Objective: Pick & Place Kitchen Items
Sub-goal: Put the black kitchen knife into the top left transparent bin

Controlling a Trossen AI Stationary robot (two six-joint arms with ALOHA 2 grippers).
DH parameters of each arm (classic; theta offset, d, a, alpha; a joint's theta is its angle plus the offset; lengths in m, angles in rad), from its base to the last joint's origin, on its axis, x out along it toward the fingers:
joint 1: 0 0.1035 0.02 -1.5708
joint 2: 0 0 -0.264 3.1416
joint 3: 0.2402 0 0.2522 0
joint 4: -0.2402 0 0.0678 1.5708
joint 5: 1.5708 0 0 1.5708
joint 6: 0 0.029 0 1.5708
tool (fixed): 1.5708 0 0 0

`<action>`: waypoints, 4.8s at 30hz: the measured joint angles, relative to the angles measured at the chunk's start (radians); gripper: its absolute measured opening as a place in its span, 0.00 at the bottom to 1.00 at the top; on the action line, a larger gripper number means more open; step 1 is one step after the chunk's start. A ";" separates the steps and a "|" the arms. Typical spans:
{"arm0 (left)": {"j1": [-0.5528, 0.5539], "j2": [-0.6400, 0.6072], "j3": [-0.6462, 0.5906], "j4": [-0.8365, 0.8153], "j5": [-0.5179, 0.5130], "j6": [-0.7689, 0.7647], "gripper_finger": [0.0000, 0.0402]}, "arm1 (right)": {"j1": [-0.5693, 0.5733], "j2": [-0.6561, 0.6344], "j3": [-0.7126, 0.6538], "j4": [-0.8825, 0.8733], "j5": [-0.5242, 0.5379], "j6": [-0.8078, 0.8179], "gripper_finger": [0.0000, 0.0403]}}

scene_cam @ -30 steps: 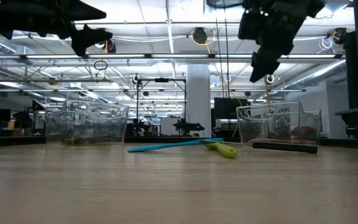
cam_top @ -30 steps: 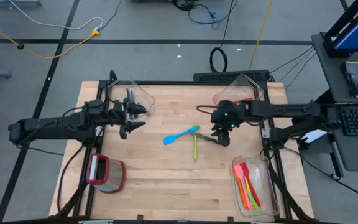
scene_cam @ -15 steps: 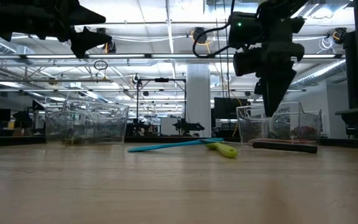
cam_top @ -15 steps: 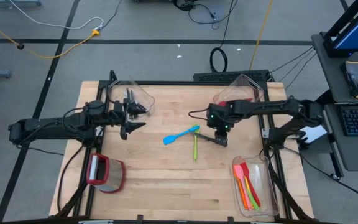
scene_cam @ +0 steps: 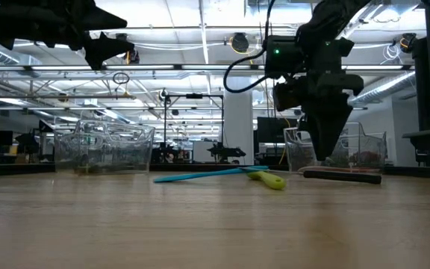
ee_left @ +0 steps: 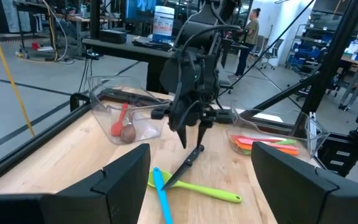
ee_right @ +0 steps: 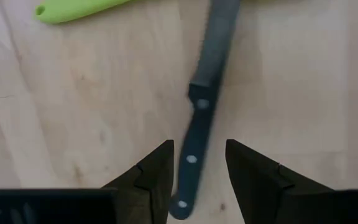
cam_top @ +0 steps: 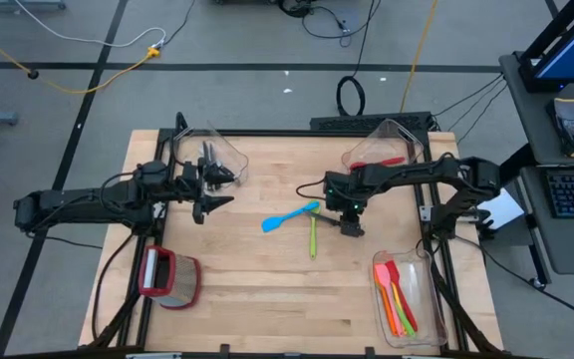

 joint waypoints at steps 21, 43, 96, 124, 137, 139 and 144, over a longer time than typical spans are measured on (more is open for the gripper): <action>0.000 0.000 0.000 -0.008 -0.002 0.014 0.71 | 0.093 0.148 0.003 0.100 0.129 0.000 0.35; 0.001 0.000 0.000 -0.013 -0.002 -0.037 0.71 | 0.163 0.086 -0.006 0.042 0.201 0.121 0.12; 0.000 0.089 0.000 0.373 -0.148 -0.257 0.71 | -0.042 -0.114 -0.001 1.759 -0.748 0.597 0.12; -0.024 0.494 0.232 0.391 -0.211 -0.041 0.71 | 0.044 -0.097 -0.001 1.437 0.592 0.277 0.12; -0.066 0.754 0.424 0.353 -0.544 0.146 0.71 | 0.050 -0.097 -0.001 1.436 0.706 0.179 0.12; -0.065 0.786 0.458 0.333 -0.577 0.150 0.71 | 0.044 -0.097 -0.001 1.436 0.701 0.178 0.12; -0.066 0.862 0.537 0.289 -0.585 0.153 0.71 | 0.025 -0.097 -0.001 1.440 0.651 0.181 0.12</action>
